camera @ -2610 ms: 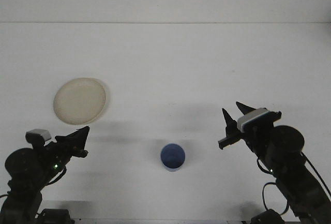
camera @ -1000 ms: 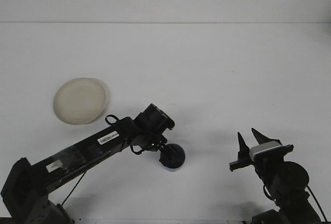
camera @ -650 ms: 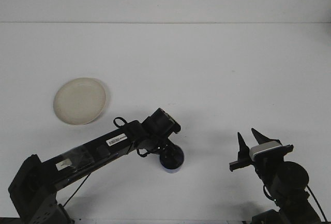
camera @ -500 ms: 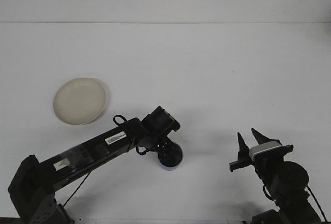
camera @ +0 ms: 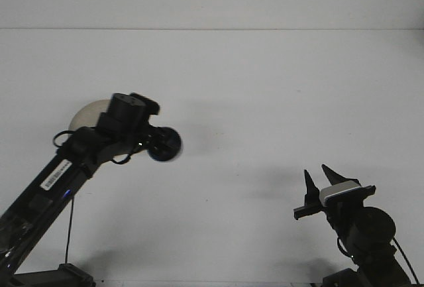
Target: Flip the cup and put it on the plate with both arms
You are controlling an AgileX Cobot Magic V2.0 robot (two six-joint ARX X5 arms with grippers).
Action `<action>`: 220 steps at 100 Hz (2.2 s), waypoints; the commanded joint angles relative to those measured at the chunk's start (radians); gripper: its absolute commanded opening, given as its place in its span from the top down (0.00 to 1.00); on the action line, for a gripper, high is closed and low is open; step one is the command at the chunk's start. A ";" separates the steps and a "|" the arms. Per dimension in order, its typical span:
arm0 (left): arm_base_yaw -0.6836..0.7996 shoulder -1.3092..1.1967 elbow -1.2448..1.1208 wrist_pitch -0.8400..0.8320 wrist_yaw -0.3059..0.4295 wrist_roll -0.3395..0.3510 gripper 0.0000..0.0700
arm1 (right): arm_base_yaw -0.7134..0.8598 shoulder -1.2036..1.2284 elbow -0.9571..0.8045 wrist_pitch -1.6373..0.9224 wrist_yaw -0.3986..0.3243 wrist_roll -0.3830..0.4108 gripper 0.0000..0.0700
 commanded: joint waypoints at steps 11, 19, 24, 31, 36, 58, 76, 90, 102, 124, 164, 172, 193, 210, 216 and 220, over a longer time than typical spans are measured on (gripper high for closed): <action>0.208 -0.001 0.021 -0.006 -0.006 0.050 0.98 | 0.001 0.000 0.003 0.008 0.000 0.010 0.57; 0.293 0.021 0.021 -0.001 -0.005 0.068 0.98 | 0.001 0.000 0.003 0.008 0.000 0.010 0.57; 0.333 0.040 0.021 0.006 -0.005 0.070 0.98 | 0.001 0.000 0.003 0.008 0.000 0.010 0.57; 0.383 0.074 0.021 0.014 -0.003 0.073 0.98 | 0.001 0.000 0.003 0.008 0.000 0.010 0.57; 0.417 0.108 0.021 0.022 -0.002 0.073 0.98 | 0.001 0.000 0.003 0.008 0.000 0.010 0.57; 0.492 0.249 0.021 0.080 0.000 0.092 0.98 | 0.001 0.000 0.003 0.008 0.000 0.010 0.57; 0.534 0.333 0.021 0.122 0.015 0.097 0.98 | 0.001 0.000 0.003 0.007 0.000 0.010 0.57; 0.553 0.373 0.021 0.135 0.034 0.098 0.74 | 0.001 0.000 0.003 0.007 0.000 0.010 0.57; 0.558 0.373 0.021 0.160 0.068 0.102 0.33 | 0.001 0.000 0.003 0.007 0.000 0.010 0.57; 0.579 0.261 0.028 0.168 0.130 0.098 0.34 | 0.001 0.000 0.003 0.007 0.001 0.010 0.57; 0.629 -0.195 0.027 0.128 0.130 0.095 0.34 | 0.000 0.000 0.003 0.007 0.061 0.011 0.57; 0.623 -0.271 0.022 0.099 0.130 0.095 0.35 | 0.000 0.000 0.003 0.008 0.066 0.011 0.57; 0.525 -0.472 -0.161 0.150 0.131 0.124 0.88 | 0.000 -0.025 0.001 0.012 0.151 0.023 0.65; 0.416 -0.683 -0.531 0.382 0.131 0.131 0.98 | 0.000 -0.092 -0.013 0.050 0.200 0.050 1.00; 0.392 -0.753 -0.650 0.463 0.131 0.146 0.98 | 0.000 -0.113 -0.018 0.063 0.248 0.087 1.00; 0.384 -0.797 -0.715 0.510 0.131 0.146 0.98 | 0.000 -0.125 -0.018 0.064 0.270 0.098 1.00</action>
